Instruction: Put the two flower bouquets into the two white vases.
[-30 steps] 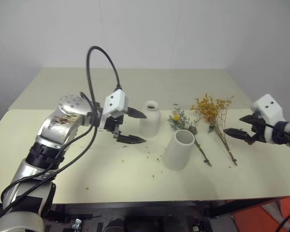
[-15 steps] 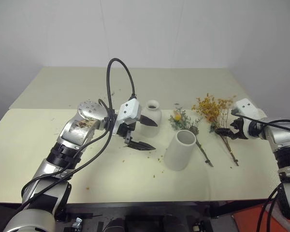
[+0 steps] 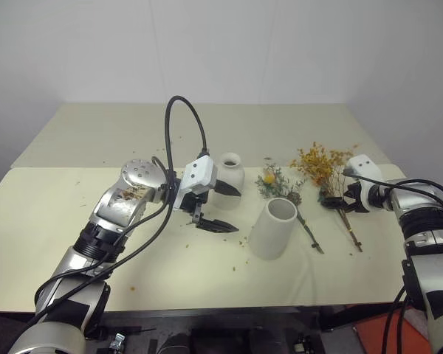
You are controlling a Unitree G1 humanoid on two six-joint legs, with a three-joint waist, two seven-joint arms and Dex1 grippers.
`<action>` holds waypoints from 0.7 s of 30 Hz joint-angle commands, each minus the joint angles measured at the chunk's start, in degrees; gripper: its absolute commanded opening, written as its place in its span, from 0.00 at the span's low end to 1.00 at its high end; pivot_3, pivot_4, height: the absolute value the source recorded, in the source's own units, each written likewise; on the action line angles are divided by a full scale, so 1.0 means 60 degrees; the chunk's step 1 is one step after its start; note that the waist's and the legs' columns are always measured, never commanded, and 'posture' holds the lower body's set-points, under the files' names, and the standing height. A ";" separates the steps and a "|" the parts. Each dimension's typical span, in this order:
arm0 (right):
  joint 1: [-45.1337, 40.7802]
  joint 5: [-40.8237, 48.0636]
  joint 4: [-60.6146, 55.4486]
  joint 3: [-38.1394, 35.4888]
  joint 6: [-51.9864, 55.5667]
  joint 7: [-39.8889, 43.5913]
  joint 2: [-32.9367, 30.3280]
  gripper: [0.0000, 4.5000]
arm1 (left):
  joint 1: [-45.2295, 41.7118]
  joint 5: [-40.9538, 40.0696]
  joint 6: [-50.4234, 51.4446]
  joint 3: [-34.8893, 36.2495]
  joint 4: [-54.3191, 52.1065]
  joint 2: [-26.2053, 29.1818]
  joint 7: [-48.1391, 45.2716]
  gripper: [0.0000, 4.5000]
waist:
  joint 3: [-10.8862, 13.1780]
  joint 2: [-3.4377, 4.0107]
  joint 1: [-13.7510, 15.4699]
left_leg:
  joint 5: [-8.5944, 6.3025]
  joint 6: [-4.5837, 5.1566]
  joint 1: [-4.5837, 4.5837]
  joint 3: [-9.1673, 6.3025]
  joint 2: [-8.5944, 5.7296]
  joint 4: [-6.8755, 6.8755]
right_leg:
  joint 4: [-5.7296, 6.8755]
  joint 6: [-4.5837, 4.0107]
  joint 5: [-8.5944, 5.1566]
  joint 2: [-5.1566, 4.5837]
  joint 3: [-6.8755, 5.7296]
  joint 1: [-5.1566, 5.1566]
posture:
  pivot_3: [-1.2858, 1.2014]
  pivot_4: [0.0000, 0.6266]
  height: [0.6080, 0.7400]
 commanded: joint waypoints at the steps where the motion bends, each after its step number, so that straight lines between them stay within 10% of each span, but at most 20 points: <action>1: -0.0423 -0.0288 0.0412 -0.0042 -0.0380 0.0088 -0.0016 0.81 | 0.0036 -0.0029 0.0020 0.0194 -0.0437 0.0138 0.0061 1.00 | 0.0000 0.0000 -0.0002 | 0.0000 0.0000 0.0000 0.0000 -0.0001 0.0000 | 0.0000 0.0000 0.0000 0.0000 0.0000 0.0000 | 0.52 0.24 1.00; 6: -0.0513 -0.0612 0.0812 0.0005 -0.0735 0.0061 0.0096 0.43 | 0.0112 -0.0037 0.0082 0.0258 -0.0503 0.0251 0.0127 1.00 | 0.0001 0.0002 -0.0004 | 0.0000 0.0000 0.0003 0.0000 -0.0001 0.0000 | 0.0004 -0.0001 0.0001 0.0000 0.0000 0.0000 | 0.52 0.24 1.00; 13: -0.0583 -0.0816 0.1122 -0.0095 -0.0932 0.0109 0.0187 0.43 | 0.0093 0.0001 0.0046 0.0225 -0.0448 0.0335 0.0189 1.00 | 0.0001 0.0002 -0.0013 | 0.0000 0.0000 0.0004 -0.0001 -0.0001 0.0000 | 0.0005 -0.0002 0.0001 0.0000 0.0001 0.0001 | 0.52 0.24 1.00; 21: -0.0594 -0.0836 0.0974 -0.0237 -0.0960 -0.0018 0.0102 0.17 | 0.0094 -0.0014 0.0051 0.0222 -0.0499 0.0334 0.0240 1.00 | 0.0001 0.0002 -0.0012 | 0.0000 0.0000 0.0007 -0.0001 -0.0001 0.0001 | 0.0005 -0.0002 0.0001 0.0000 0.0000 0.0004 | 0.52 0.24 1.00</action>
